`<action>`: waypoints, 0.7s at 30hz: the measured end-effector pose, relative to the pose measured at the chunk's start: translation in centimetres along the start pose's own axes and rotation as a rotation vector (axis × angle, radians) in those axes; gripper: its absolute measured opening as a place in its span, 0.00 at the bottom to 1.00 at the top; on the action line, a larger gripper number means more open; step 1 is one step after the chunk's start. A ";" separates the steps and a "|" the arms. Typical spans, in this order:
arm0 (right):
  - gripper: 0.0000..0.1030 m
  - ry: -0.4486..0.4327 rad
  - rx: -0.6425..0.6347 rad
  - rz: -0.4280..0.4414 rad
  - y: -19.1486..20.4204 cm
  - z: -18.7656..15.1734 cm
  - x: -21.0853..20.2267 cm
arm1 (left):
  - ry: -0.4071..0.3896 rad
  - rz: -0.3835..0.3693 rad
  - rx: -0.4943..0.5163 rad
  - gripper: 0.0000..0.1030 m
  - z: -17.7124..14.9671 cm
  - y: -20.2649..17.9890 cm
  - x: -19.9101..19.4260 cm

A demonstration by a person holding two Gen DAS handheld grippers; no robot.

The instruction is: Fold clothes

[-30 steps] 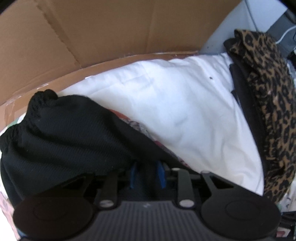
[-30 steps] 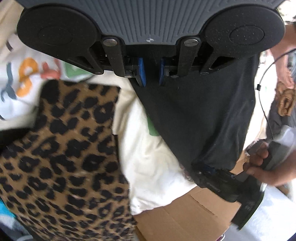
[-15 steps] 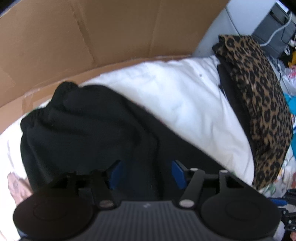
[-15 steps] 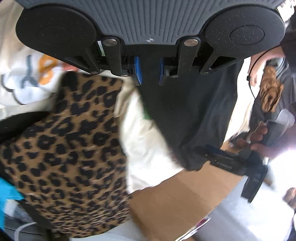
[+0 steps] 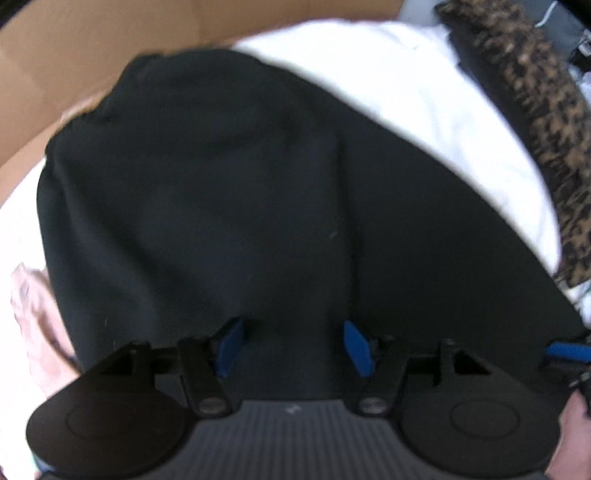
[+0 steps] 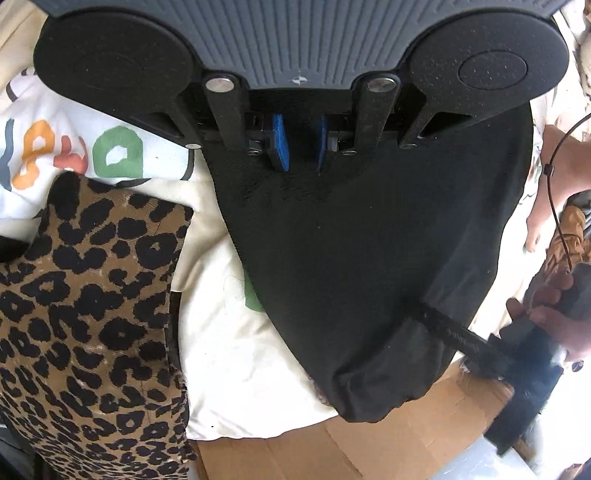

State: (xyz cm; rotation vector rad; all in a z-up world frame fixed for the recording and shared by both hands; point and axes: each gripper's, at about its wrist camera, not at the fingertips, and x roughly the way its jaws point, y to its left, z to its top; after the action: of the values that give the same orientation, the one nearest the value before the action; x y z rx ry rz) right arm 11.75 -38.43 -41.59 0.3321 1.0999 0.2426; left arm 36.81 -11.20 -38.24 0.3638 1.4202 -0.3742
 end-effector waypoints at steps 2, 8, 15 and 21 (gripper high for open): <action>0.22 0.002 0.014 0.009 -0.3 0.0 0.1 | 0.003 0.001 -0.016 0.64 -0.5 0.7 0.2; 0.22 0.000 0.025 0.019 -0.8 0.2 0.1 | 0.004 0.002 -0.031 0.64 -1.0 2.6 -1.2; 0.22 -0.005 0.022 0.015 -0.6 0.0 0.2 | -0.024 0.031 -0.081 0.65 -2.3 6.0 -5.0; 0.22 -0.002 0.023 0.010 -0.5 0.1 0.3 | -0.015 0.015 -0.092 0.65 -4.6 8.5 -6.9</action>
State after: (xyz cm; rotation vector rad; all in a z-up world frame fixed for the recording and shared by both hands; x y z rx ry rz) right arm 12.00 -38.83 -42.02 0.3584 1.1002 0.2387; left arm 35.90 -1.33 -31.74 0.2964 1.4143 -0.2973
